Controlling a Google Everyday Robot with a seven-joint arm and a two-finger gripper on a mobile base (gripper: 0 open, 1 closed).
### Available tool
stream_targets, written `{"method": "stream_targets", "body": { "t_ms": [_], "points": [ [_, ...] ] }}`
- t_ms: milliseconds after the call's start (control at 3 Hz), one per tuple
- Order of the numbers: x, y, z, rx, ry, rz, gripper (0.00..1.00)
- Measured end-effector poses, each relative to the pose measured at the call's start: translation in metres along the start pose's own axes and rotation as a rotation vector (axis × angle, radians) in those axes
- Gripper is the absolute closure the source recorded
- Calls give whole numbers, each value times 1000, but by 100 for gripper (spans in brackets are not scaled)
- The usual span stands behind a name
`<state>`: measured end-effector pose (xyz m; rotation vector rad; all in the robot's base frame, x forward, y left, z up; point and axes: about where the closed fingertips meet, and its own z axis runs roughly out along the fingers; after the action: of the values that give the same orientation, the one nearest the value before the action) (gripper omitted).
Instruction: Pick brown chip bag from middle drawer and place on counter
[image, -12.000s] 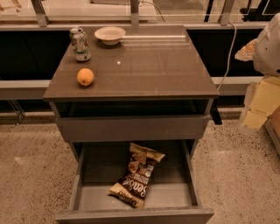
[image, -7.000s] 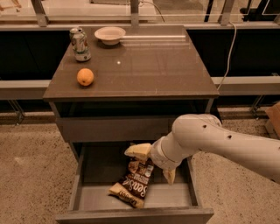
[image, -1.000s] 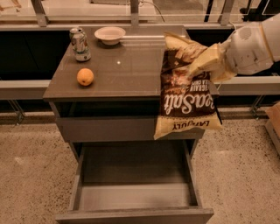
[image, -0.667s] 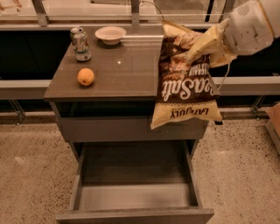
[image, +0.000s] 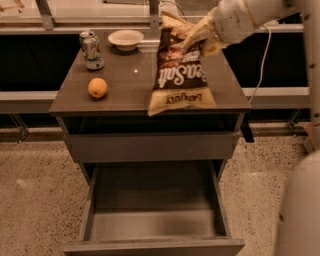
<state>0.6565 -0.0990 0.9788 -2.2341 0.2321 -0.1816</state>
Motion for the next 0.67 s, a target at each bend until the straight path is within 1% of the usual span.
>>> {"method": "stream_targets", "body": {
  "t_ms": [333,667],
  "points": [
    [43,-21,38,64,12,25,100],
    [75,-22,53,125,50,85,87]
  ]
}}
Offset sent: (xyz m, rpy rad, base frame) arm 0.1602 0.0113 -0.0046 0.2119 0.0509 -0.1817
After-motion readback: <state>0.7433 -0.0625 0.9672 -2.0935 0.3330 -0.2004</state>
